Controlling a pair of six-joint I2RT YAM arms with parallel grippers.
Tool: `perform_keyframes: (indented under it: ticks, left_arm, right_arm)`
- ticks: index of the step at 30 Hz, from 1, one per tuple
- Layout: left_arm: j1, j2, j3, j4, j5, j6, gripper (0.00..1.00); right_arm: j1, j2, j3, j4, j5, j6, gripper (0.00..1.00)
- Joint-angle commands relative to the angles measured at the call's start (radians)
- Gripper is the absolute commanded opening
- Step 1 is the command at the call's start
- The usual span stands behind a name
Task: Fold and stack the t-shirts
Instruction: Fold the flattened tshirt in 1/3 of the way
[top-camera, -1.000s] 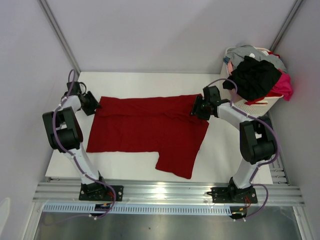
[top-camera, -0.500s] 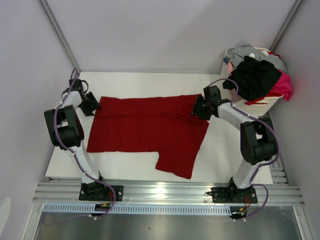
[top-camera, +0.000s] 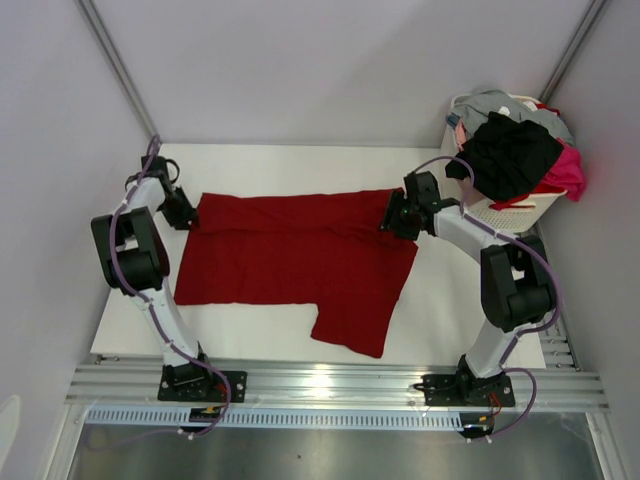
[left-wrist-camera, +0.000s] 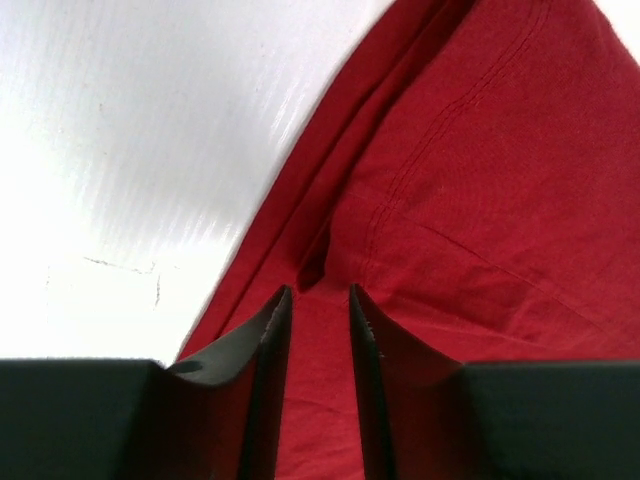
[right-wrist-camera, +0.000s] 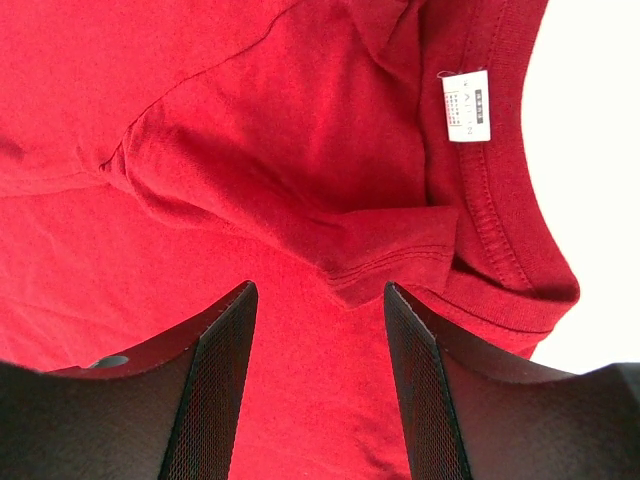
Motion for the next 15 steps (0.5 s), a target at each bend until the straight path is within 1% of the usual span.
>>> perform_keyframes:
  ticks: [1,2,6,7,8,9,10,12,13,14,15]
  left_arm:
    - [-0.011,0.017,0.062,-0.019,-0.003,0.031,0.27]
    - [-0.011,0.022,0.067,-0.016,0.003,0.037,0.24]
    - [-0.011,0.031,0.084,-0.025,0.010,0.045,0.24]
    - [-0.013,0.031,0.084,-0.024,0.010,0.049,0.23]
    - [-0.011,0.031,0.085,-0.025,0.010,0.049,0.15]
    - [-0.011,0.032,0.085,-0.025,0.009,0.048,0.15]
    - [-0.013,0.032,0.088,-0.025,0.010,0.049,0.09]
    - [-0.013,0.034,0.096,-0.031,0.012,0.052,0.10]
    - [-0.013,0.040,0.099,-0.036,0.015,0.057,0.17]
    - [-0.011,0.043,0.105,-0.048,0.016,0.061,0.27]
    - [-0.013,0.045,0.105,-0.050,0.018,0.065,0.39]
  right_arm:
    - [0.010,-0.042,0.019,0.000,0.022,0.001,0.58]
    - [0.013,-0.047,0.015,-0.002,0.022,0.001,0.58]
    - [0.013,-0.062,-0.004,-0.012,0.034,0.001,0.59]
    - [0.013,-0.065,-0.007,-0.018,0.039,-0.001,0.59]
    - [0.015,-0.070,-0.011,-0.018,0.045,-0.001,0.59]
    - [0.013,-0.074,-0.013,-0.020,0.045,-0.001,0.58]
    - [0.013,-0.076,-0.015,-0.028,0.053,-0.001,0.59]
    - [0.013,-0.076,-0.015,-0.040,0.054,0.005,0.59]
    - [0.013,-0.078,-0.016,-0.048,0.057,0.010,0.60]
    - [0.013,-0.090,-0.028,-0.045,0.054,0.013,0.61]
    - [0.015,-0.094,-0.036,-0.038,0.054,0.014,0.63]
